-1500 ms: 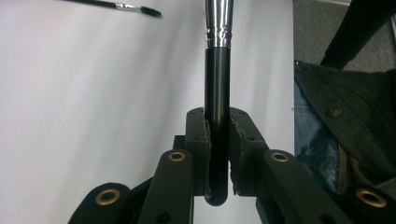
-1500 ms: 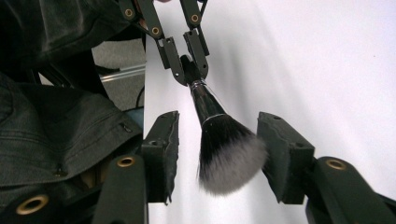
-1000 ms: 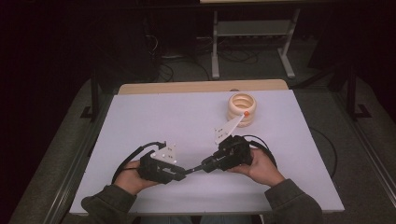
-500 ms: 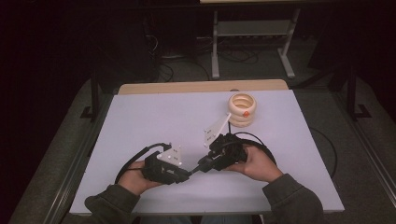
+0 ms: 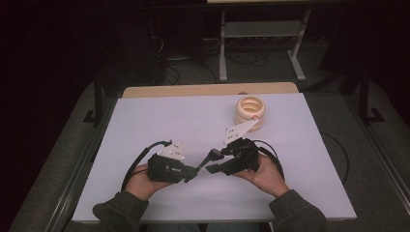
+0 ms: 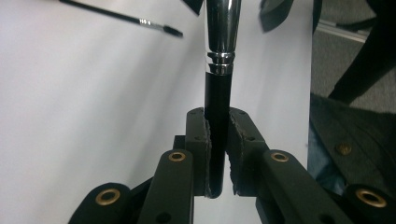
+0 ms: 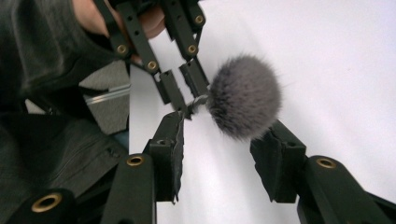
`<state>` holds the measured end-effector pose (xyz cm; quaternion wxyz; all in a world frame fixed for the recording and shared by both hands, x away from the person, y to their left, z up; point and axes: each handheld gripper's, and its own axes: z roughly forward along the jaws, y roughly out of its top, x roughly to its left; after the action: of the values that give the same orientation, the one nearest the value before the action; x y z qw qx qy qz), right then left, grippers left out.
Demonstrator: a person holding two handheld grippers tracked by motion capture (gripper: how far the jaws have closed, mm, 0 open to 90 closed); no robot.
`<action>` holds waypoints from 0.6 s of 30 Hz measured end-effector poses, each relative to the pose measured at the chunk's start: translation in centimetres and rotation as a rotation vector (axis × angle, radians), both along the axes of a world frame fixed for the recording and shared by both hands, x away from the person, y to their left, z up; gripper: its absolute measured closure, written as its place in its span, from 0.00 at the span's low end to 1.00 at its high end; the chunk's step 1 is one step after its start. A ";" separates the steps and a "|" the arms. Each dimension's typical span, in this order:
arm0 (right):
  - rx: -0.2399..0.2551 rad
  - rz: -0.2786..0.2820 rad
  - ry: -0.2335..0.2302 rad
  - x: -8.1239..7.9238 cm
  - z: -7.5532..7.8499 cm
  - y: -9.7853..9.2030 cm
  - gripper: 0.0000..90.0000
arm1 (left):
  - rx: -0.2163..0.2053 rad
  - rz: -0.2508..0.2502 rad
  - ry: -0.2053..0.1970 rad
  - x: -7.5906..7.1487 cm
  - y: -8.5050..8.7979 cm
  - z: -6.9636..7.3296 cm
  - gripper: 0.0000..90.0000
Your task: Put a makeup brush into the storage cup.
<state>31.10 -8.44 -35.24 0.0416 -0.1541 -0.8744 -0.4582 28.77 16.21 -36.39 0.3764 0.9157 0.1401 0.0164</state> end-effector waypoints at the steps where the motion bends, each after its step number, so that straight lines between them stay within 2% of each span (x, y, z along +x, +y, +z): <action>1: 0.015 -0.006 0.007 0.0 0.0 0.0 0.61 | -0.010 0.005 0.002 0.0 -0.1 0.0 0.88; 5: 0.048 -0.014 0.013 0.1 0.2 -0.1 0.62 | -0.018 0.010 0.001 0.1 -0.3 0.1 0.88; 6: 0.060 -0.018 0.018 0.1 0.2 0.0 0.64 | -0.036 0.017 0.004 0.1 -0.5 0.1 0.88; 10: 0.071 -0.014 0.021 0.2 0.1 0.1 0.67 | -0.037 0.014 0.000 0.2 -0.6 0.3 0.88; 11: 0.077 -0.007 0.024 0.3 0.0 0.2 0.71 | -0.039 0.013 0.003 0.2 -0.8 0.3 0.88; 12: 0.077 -0.007 0.024 0.3 0.0 0.2 0.71 | -0.039 0.013 0.003 0.2 -0.8 0.3 0.88; 13: 0.085 0.001 0.034 0.4 0.0 0.3 0.80 | -0.040 0.011 0.000 0.1 -0.9 0.2 0.88; 15: 0.091 0.016 0.052 0.5 -0.1 0.3 0.84 | -0.039 0.012 -0.003 0.0 -1.1 0.1 0.88; 18: 0.093 0.032 0.062 0.6 -0.1 0.4 0.84 | -0.024 0.007 -0.007 0.0 -1.2 0.0 0.87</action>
<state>31.66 -8.08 -35.31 0.0830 -0.1523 -0.8527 -0.4927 28.76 15.03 -36.36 0.3879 0.9105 0.1420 0.0194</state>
